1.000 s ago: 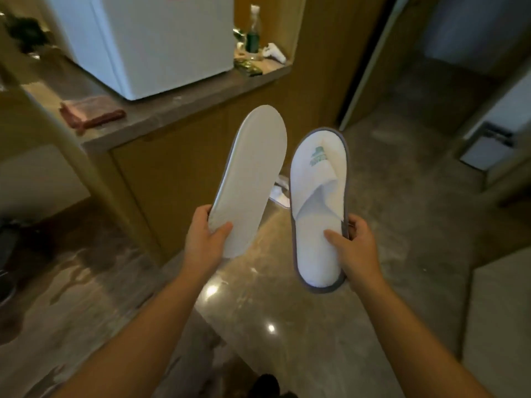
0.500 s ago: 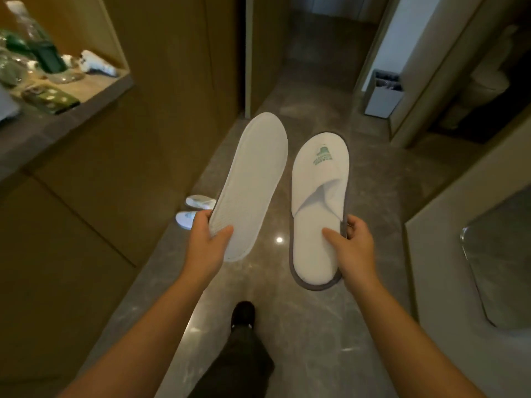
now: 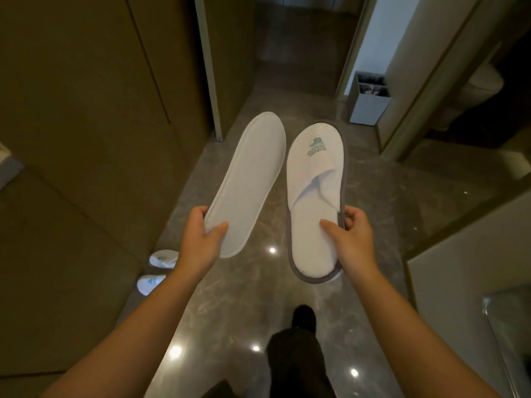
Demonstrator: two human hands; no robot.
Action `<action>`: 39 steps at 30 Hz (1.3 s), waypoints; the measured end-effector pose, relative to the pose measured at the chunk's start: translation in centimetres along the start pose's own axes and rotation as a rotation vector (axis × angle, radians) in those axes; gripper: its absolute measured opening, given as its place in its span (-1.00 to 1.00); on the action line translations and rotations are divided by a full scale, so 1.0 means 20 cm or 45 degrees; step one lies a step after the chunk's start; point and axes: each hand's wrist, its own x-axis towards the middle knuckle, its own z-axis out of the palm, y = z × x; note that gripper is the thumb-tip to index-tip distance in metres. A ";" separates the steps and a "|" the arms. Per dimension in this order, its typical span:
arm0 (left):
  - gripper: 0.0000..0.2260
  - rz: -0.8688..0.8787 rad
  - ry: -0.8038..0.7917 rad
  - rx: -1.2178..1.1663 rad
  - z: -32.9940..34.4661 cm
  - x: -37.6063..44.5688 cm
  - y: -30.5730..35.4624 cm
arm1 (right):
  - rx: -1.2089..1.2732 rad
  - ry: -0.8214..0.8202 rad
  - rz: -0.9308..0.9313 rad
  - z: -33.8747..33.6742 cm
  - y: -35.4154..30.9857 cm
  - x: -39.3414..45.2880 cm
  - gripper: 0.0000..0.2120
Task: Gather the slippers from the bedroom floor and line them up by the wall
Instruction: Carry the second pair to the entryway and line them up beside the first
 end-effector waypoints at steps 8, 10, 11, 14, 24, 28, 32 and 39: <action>-0.74 -0.244 0.349 -0.012 0.40 0.68 0.05 | -0.143 -0.327 -0.072 0.26 -0.10 1.13 -0.71; -0.72 -0.340 0.435 0.000 0.44 0.80 0.06 | -0.218 -0.444 -0.085 0.39 -0.14 1.33 -0.72; -0.71 -0.390 0.471 0.009 0.45 0.86 0.07 | -0.247 -0.502 -0.072 0.45 -0.16 1.41 -0.71; -0.71 -0.559 0.605 0.025 0.45 1.00 0.03 | -0.310 -0.699 -0.016 0.67 -0.14 1.60 -0.72; -0.81 -0.847 0.926 -0.031 0.35 1.50 -0.47 | -0.606 -1.092 0.012 1.49 0.13 2.06 -0.74; -0.76 -0.960 0.985 -0.034 0.33 1.72 -0.66 | -0.691 -1.190 -0.024 1.78 0.26 2.24 -0.71; -0.82 -0.982 1.019 -0.066 0.35 1.93 -0.91 | -0.760 -1.256 -0.047 2.04 0.50 2.43 -0.68; -0.83 -1.042 1.149 -0.082 0.59 2.32 -1.58 | -0.836 -1.258 -0.047 2.44 1.19 2.79 -0.64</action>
